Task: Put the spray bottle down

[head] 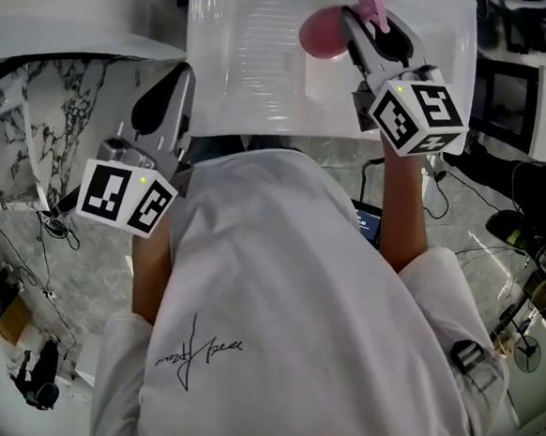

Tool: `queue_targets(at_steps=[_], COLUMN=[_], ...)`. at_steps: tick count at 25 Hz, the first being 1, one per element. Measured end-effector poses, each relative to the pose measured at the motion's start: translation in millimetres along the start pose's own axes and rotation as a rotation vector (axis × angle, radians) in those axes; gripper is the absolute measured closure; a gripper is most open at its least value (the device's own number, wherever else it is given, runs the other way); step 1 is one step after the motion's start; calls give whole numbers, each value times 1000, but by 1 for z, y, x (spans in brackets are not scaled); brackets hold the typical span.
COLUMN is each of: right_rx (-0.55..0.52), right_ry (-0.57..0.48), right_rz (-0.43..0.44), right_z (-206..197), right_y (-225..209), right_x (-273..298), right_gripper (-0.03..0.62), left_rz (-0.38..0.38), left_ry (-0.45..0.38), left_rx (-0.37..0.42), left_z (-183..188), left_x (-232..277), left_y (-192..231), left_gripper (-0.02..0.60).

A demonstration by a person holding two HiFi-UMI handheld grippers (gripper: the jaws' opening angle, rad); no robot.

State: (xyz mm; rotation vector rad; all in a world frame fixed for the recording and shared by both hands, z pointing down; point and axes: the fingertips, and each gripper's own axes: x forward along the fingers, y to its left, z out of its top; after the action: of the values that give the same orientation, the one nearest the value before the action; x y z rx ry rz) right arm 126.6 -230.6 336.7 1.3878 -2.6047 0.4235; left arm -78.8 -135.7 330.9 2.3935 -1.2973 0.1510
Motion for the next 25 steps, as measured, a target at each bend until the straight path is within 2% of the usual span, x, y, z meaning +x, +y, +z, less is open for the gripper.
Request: queue_targets(at_steps=[25], right_rx=[-37], right_ry=[11], right_rz=[12], right_z=[13], right_y=[0], right_x=[50], right_gripper=[465], left_rz=[20], left_ry=[7], left_rx=[-45], left_z=[-3], left_x=[-9], left_y=[28], left_gripper=[577])
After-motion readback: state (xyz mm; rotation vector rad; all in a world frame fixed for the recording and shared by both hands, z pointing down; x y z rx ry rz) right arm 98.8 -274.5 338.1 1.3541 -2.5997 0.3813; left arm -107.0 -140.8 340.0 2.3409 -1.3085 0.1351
